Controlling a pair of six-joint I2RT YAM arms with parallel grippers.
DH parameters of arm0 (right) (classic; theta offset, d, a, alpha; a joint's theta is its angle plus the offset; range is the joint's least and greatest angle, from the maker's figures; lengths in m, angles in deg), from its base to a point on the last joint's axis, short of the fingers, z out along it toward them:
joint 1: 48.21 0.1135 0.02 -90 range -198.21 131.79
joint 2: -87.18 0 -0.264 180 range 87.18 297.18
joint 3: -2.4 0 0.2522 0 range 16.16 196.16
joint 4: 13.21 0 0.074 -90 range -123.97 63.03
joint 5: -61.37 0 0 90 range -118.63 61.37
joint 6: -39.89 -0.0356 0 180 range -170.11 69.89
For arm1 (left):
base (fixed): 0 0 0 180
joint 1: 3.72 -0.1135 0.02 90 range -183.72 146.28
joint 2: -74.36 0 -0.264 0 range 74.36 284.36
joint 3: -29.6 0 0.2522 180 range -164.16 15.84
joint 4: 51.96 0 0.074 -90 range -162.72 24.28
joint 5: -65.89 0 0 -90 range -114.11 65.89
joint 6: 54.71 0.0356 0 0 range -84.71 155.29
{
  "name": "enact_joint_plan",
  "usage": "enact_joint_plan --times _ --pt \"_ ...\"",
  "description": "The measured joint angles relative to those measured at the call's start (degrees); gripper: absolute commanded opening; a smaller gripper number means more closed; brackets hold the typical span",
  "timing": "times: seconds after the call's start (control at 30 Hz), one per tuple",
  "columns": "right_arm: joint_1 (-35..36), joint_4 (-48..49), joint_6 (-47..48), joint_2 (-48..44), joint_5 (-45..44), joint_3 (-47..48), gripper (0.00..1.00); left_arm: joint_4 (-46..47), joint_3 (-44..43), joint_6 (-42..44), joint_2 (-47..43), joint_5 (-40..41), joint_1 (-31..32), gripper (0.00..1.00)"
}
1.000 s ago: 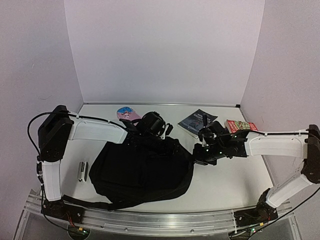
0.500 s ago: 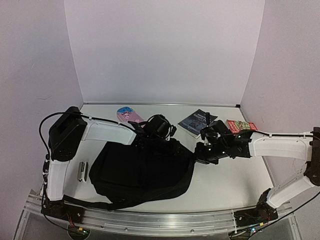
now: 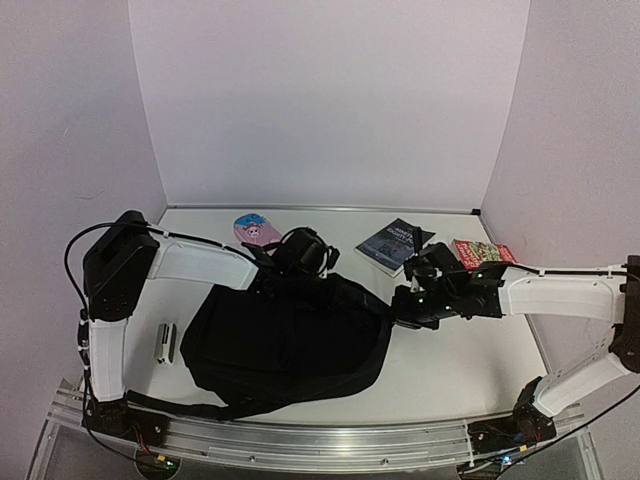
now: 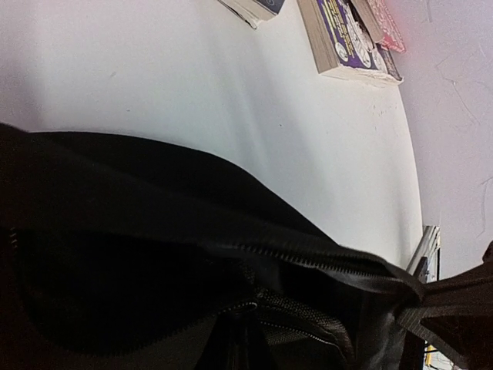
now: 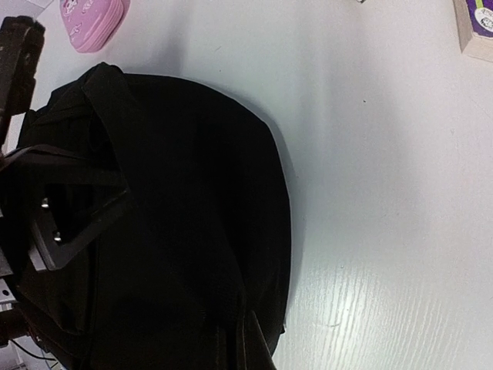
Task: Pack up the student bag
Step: Adjust the student bag at the center of the board.
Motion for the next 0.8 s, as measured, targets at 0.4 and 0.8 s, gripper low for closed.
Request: enact_joint_plan --times 0.4,0.8 --pt "0.1 0.4 -2.4 0.2 -4.0 -1.0 0.0 -6.4 10.4 7.1 -18.8 -5.7 -11.6 0.0" --pt "-0.1 1.9 -5.9 3.3 -7.5 -1.0 0.0 -16.1 17.8 19.0 -23.3 -7.2 -23.3 0.0"
